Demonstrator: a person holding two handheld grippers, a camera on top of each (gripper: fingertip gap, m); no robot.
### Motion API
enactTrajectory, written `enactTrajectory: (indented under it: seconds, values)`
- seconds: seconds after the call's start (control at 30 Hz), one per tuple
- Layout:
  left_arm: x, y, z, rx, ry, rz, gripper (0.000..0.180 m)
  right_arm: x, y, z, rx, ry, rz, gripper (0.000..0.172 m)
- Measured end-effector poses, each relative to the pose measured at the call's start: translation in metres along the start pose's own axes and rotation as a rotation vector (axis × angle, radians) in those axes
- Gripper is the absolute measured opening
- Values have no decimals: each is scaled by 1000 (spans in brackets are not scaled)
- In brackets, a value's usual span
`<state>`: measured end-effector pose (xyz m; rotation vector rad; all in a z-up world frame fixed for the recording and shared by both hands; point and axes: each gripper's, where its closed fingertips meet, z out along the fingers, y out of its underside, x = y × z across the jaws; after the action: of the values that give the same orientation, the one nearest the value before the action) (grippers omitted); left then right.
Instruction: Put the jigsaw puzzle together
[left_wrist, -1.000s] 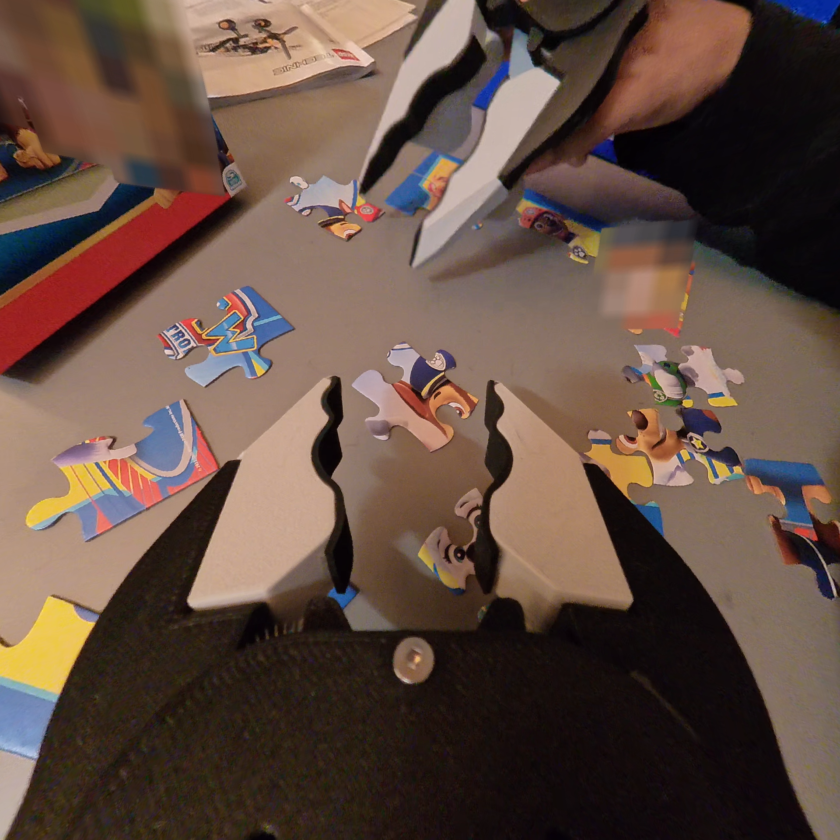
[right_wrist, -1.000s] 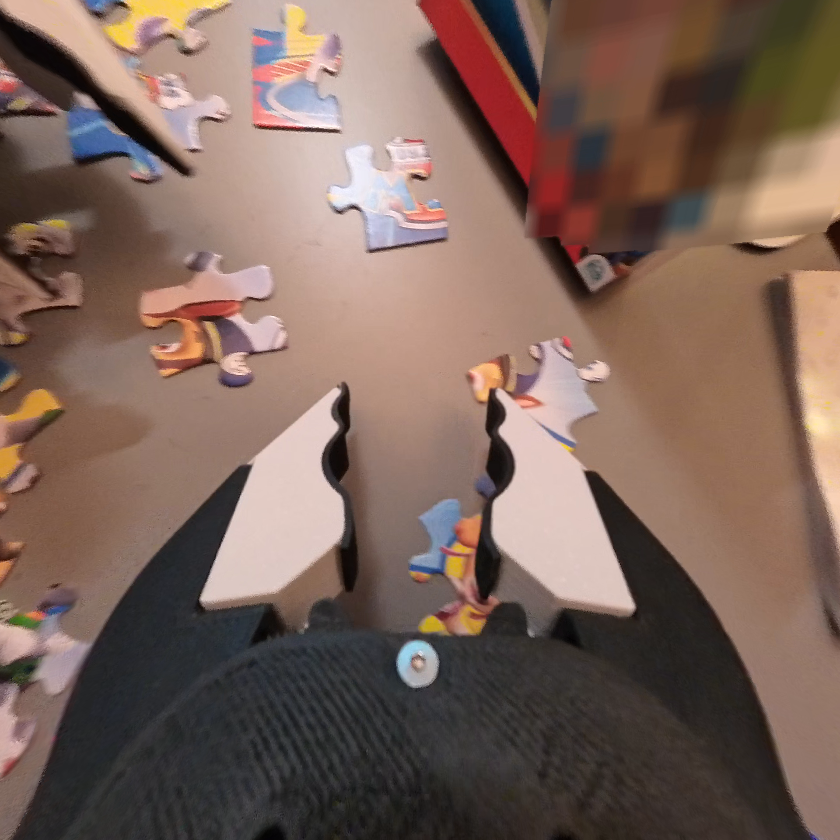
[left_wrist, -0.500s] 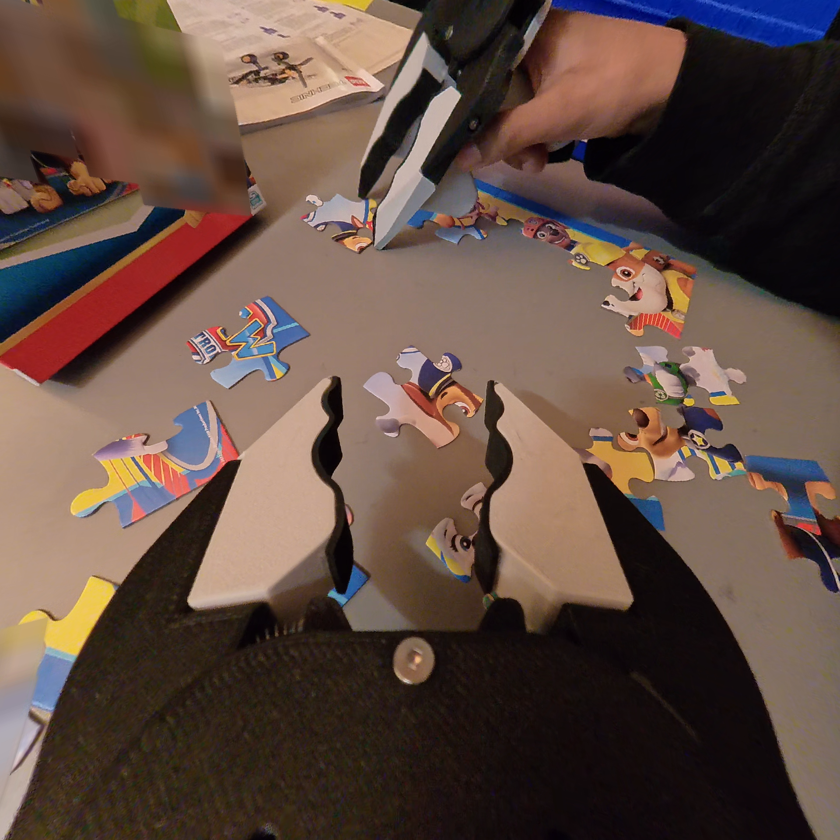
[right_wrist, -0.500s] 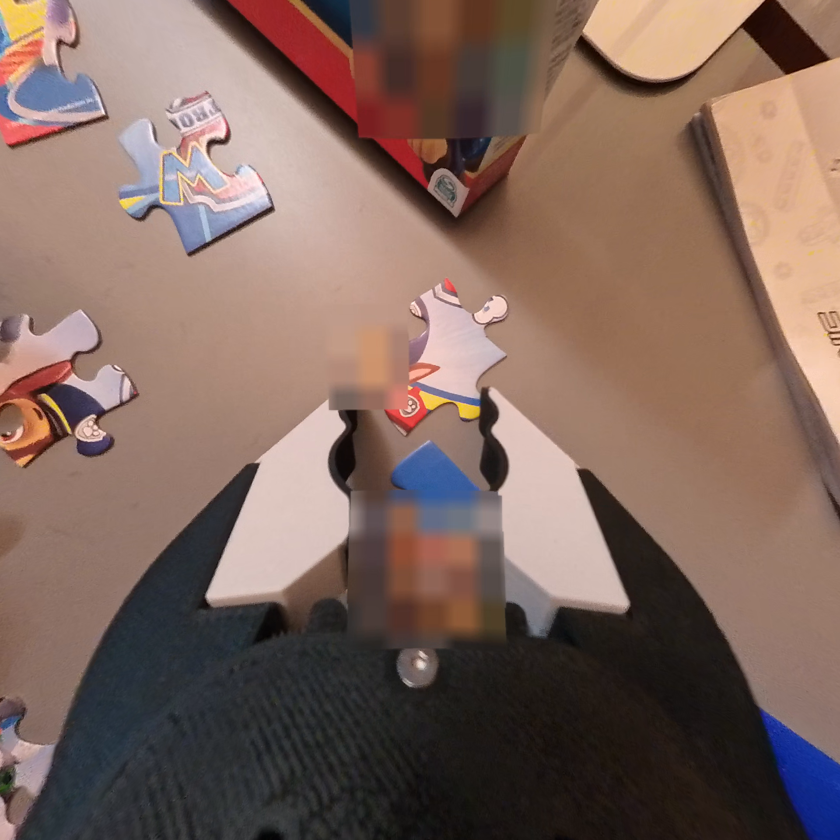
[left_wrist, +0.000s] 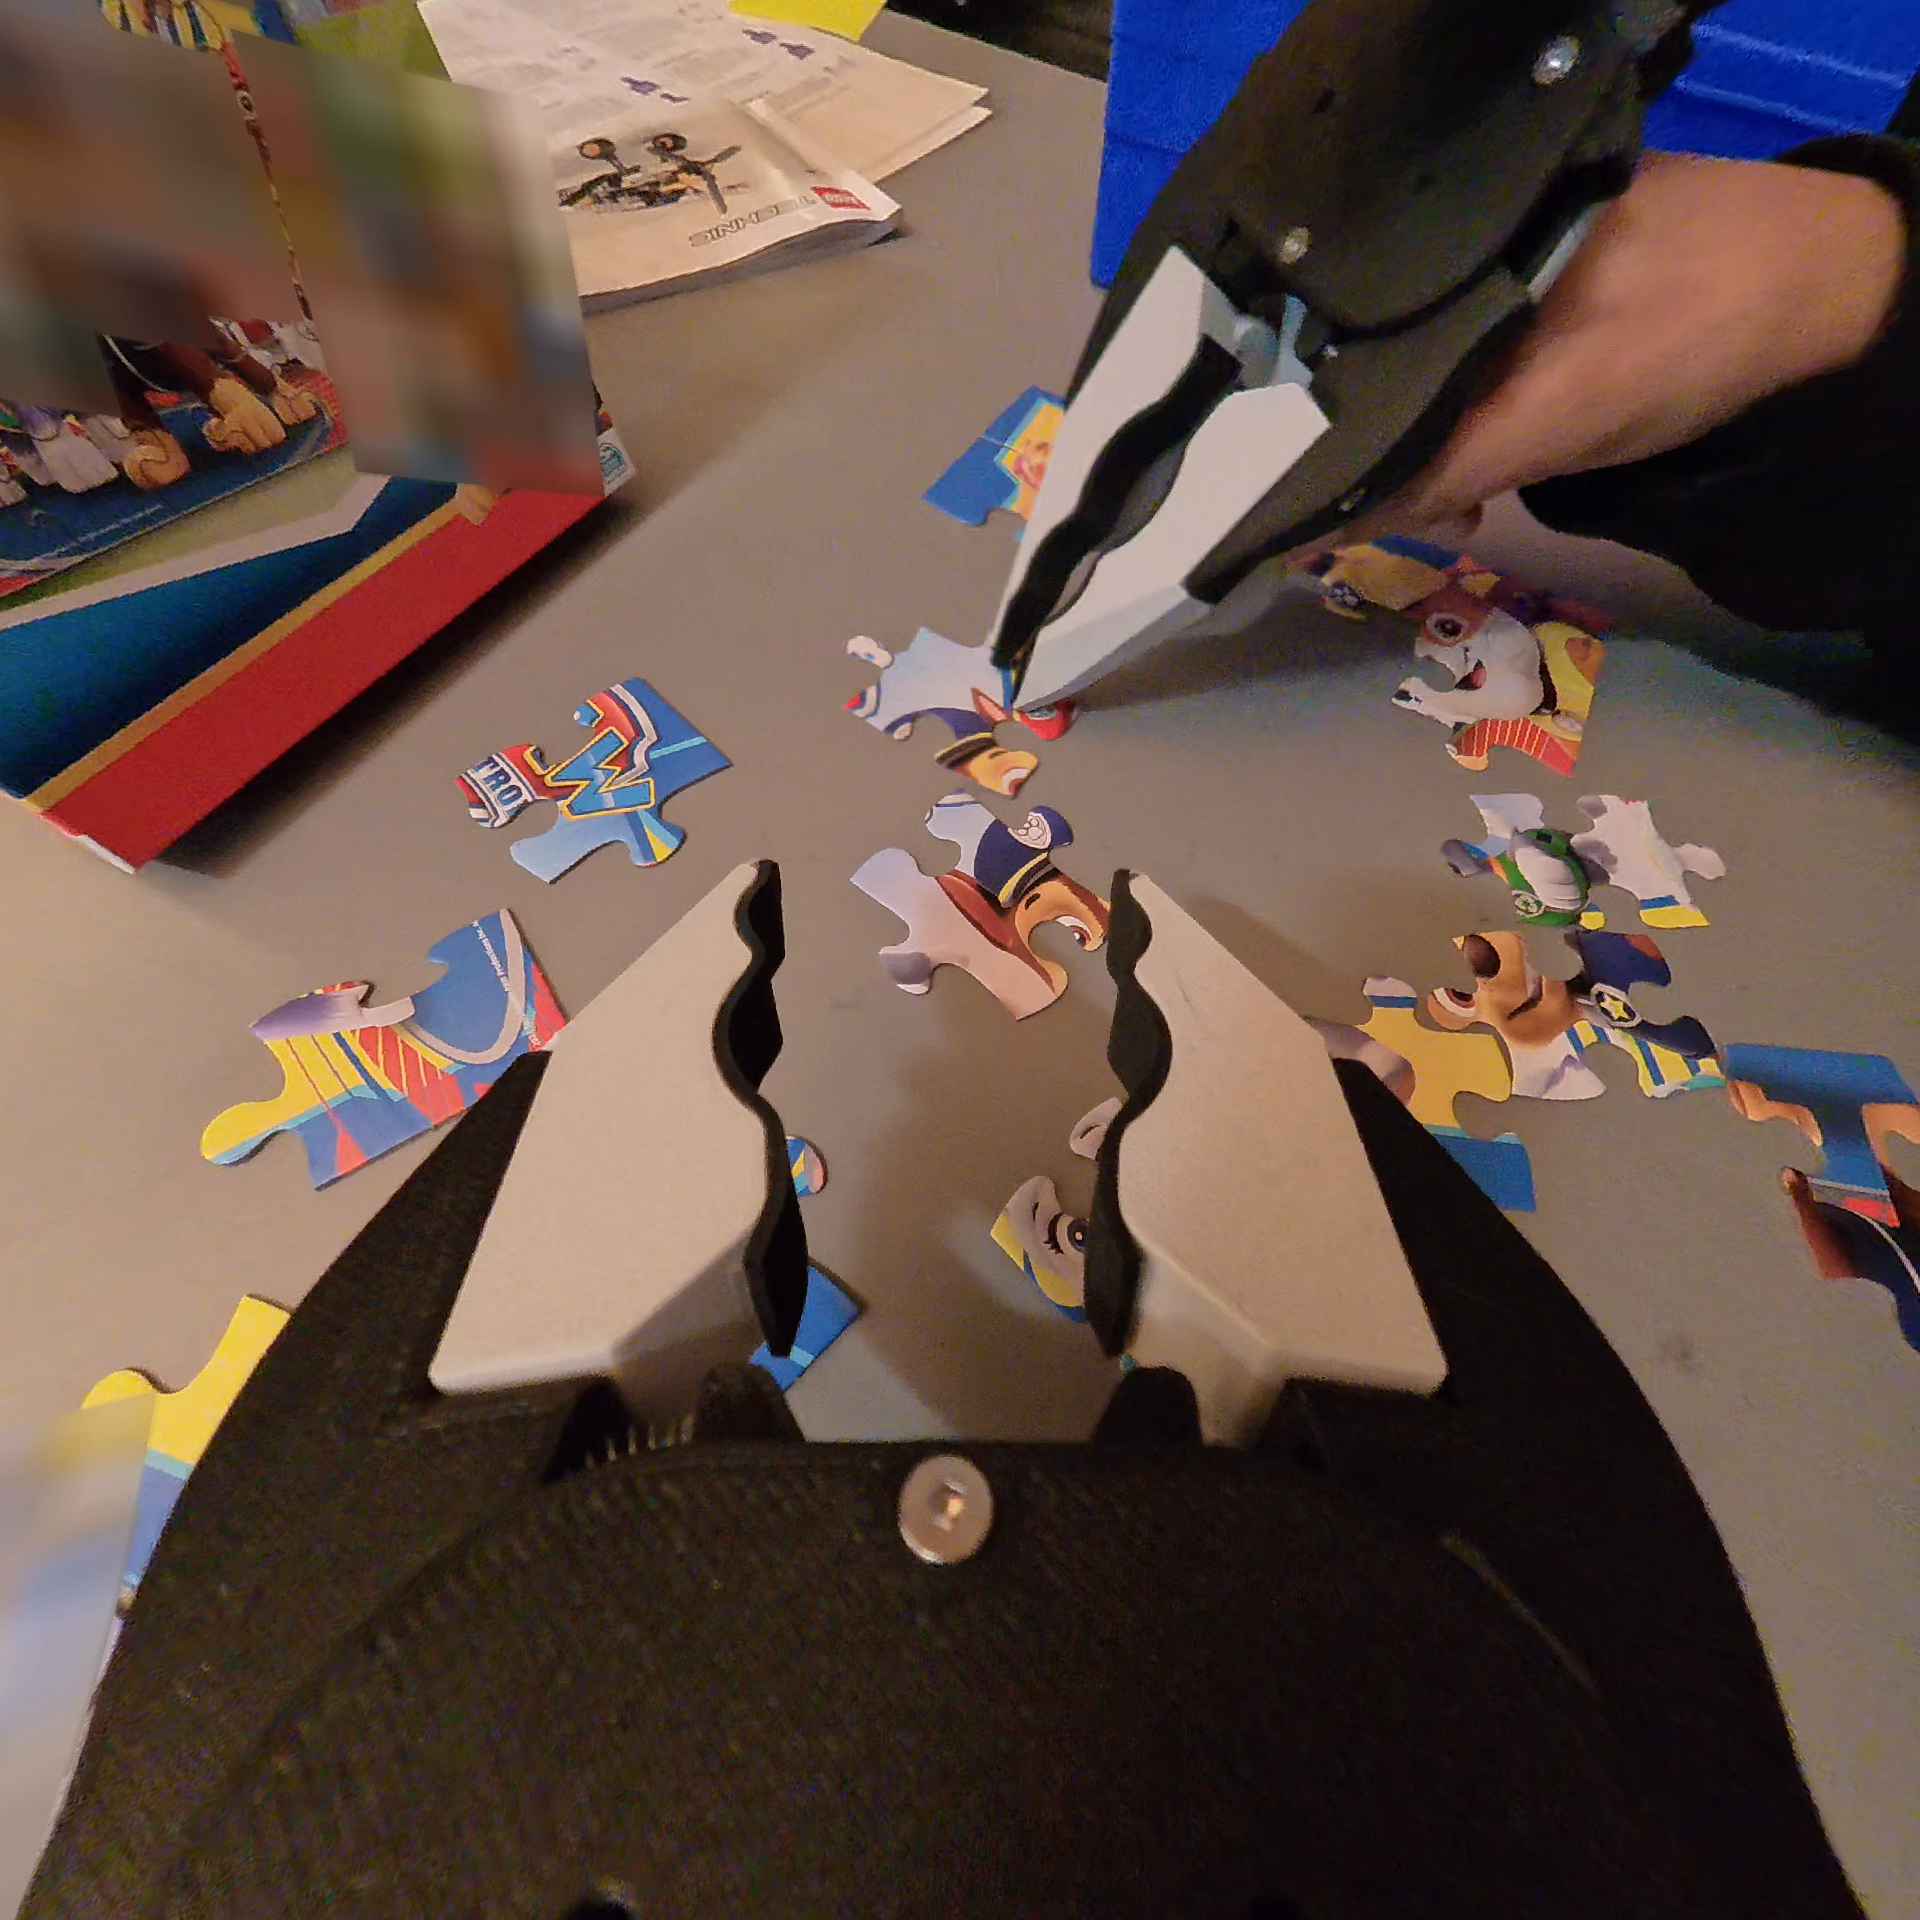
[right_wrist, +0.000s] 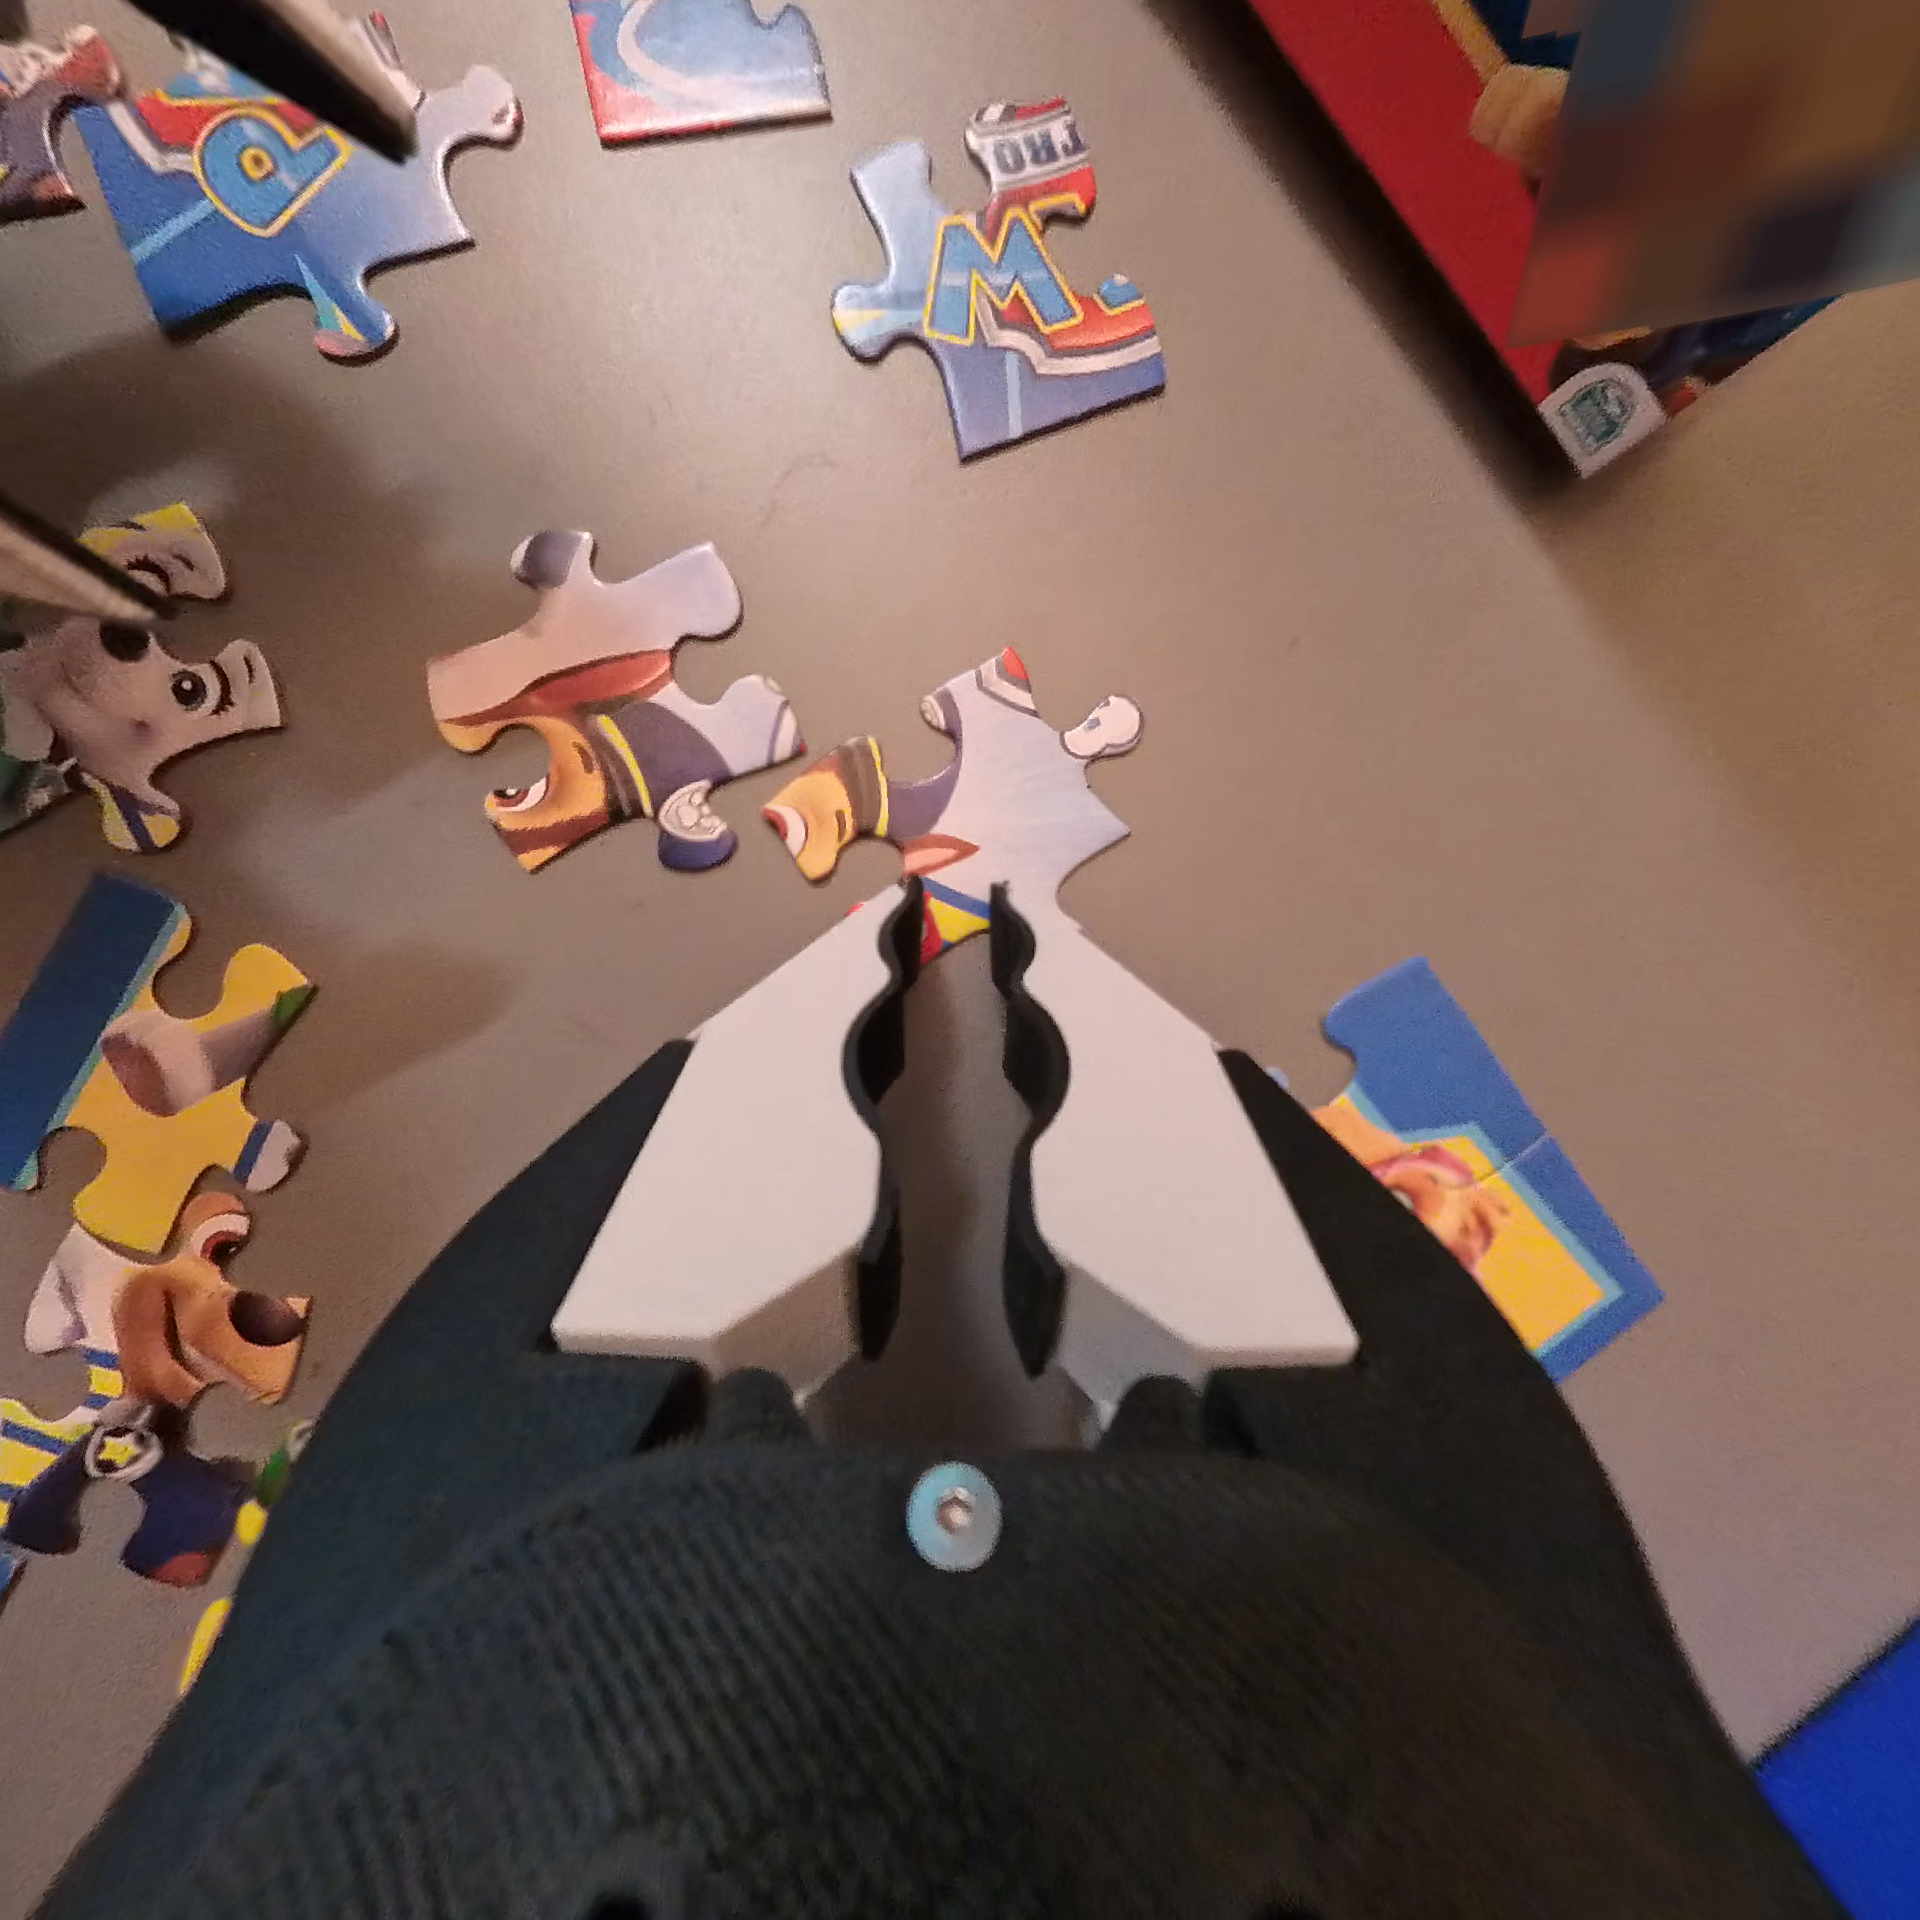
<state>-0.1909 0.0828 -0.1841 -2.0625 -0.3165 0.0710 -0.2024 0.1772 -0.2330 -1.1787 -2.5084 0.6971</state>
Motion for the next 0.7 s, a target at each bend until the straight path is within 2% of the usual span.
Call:
enactTrajectory:
  seconds: [0.1,0.17,0.33,0.4,0.53,0.7]
  values:
    - [0,1,1,-8,-9,12,62,-14,9,-6,5,-45,48,10]
    - [0,3,1,-17,-14,22,62,-25,16,-12,8,-75,75,19]
    - [-5,6,2,-41,-42,0,61,-41,33,-24,-22,-58,50,21]
    - [-3,4,2,-29,-24,-11,61,-41,29,-29,4,-50,30,28]
    - [1,1,3,-19,-13,-13,61,-32,-1,-41,173,-68,-29,46]
    - [3,2,3,-18,-19,-2,61,-32,9,-20,103,-173,-155,76]
